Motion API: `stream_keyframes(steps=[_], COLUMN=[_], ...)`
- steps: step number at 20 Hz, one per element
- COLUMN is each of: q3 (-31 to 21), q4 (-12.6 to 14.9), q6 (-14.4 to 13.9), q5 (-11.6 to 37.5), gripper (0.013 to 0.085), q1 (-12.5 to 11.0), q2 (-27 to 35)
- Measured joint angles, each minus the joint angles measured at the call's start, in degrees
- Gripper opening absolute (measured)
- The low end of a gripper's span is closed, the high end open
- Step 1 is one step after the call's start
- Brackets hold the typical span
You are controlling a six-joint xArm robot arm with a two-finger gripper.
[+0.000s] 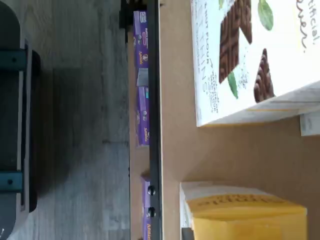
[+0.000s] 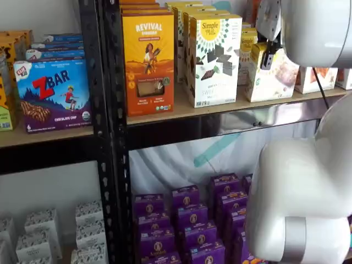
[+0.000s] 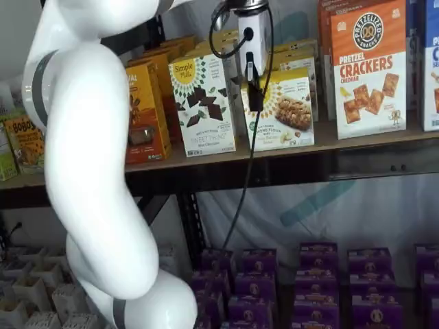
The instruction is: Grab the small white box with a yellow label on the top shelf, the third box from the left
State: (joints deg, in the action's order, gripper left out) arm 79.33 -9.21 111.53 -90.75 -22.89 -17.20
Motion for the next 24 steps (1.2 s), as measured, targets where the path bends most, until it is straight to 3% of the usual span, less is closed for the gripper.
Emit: stream_keyframes(steps=[9, 24], q3=[1.14, -3.14], q4=[0.25, 2.21], q6=[-0.27, -0.23], q5=[-4.50, -10.66], gripper=[0.0290, 0.0290], q1=[-0.12, -0.28], q2=[-0.92, -8.41])
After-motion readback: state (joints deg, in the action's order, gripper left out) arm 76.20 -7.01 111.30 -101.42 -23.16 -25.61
